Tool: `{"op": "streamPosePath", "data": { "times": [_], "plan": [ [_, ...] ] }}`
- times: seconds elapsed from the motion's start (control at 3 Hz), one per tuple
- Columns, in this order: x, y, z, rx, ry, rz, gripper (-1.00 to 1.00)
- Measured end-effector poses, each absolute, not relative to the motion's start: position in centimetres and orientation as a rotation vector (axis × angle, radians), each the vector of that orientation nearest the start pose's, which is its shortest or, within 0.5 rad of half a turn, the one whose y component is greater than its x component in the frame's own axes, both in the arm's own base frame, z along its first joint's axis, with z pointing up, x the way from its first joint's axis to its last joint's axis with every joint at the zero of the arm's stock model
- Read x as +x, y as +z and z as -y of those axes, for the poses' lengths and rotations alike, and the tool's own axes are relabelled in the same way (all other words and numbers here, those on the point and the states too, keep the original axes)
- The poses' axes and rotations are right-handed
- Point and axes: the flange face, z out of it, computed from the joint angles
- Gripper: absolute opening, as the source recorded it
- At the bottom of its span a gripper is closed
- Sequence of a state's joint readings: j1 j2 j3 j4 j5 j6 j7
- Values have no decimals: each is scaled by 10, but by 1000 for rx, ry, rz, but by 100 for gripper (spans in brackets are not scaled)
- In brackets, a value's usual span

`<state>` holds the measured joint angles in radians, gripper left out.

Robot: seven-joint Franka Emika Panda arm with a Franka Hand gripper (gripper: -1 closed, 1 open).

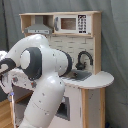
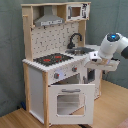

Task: Play with the kitchen

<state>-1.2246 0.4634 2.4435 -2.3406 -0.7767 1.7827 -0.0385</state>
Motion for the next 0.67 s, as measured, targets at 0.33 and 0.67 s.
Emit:
{"op": "streamPosePath", "data": {
  "times": [0.33,0.67],
  "plan": [
    [238,447,-368,1898,174,-1964,100],
    [258,431,-355,1897,136,-2013,100]
  ]
}}
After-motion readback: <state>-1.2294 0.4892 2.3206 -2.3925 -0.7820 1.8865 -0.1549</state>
